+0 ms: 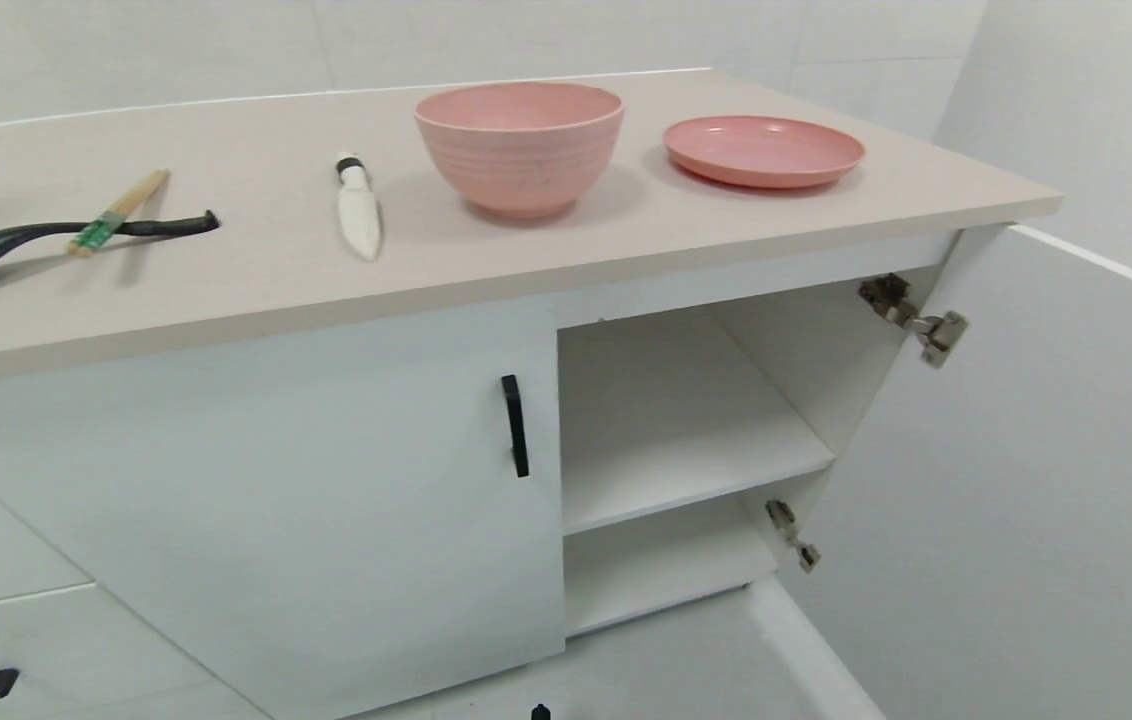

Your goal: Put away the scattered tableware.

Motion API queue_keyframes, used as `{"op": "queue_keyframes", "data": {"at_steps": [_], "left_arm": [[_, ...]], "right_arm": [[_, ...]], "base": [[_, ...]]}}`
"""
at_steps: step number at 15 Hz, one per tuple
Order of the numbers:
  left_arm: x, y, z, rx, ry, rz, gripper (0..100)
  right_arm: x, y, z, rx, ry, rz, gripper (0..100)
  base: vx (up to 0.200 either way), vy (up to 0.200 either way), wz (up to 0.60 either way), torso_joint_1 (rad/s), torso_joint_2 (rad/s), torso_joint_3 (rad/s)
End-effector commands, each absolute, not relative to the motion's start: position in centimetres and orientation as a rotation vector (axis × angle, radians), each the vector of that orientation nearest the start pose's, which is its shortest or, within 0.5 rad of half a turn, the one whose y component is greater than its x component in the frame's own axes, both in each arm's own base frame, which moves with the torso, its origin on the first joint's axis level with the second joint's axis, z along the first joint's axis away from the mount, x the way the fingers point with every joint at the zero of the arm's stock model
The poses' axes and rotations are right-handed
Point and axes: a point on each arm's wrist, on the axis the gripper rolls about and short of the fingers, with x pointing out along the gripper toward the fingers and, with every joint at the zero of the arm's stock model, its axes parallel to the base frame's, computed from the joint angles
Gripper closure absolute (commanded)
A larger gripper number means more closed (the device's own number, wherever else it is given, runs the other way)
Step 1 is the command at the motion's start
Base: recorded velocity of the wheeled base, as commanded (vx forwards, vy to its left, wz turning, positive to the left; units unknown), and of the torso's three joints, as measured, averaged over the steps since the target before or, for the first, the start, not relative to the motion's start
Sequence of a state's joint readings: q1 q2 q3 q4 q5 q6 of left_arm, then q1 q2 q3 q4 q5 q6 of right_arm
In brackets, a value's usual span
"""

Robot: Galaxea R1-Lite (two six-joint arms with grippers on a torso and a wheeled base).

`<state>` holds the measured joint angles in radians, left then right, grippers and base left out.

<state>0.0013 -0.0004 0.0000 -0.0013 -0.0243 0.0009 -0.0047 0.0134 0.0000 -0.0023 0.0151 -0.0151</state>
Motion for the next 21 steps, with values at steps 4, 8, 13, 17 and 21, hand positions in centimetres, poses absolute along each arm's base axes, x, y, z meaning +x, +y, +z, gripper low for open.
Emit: {"op": "queue_keyframes", "data": {"at_steps": [4,8,13,17,21], "left_arm": [[-2.26,-0.06,7.55,0.003,0.003,-0.023,0],[-2.26,-0.05,7.57,0.002,0.002,-0.020,0],[-2.26,-0.05,7.57,0.000,0.002,-0.020,0],[-2.26,-0.05,7.57,-0.002,0.002,-0.020,0],[-2.26,-0.05,7.59,-0.032,0.000,-0.020,0]], "right_arm": [[-2.15,0.04,7.62,-0.015,0.014,0.011,0],[-2.15,0.04,7.62,-0.015,0.014,0.011,0],[-2.15,0.04,7.60,-0.017,0.015,0.011,0],[-2.15,0.04,7.62,-0.015,0.014,0.011,0],[-2.15,0.04,7.60,-0.015,0.015,0.011,0]], "base": [[0.100,0.000,0.00,-0.001,0.00,0.000],[0.150,0.000,0.00,-0.003,0.00,0.005],[0.000,0.000,0.00,0.044,-0.06,-0.012],[0.000,0.000,0.00,0.243,-0.11,-0.130],[0.000,0.000,0.00,0.204,-0.63,-0.195]]}}
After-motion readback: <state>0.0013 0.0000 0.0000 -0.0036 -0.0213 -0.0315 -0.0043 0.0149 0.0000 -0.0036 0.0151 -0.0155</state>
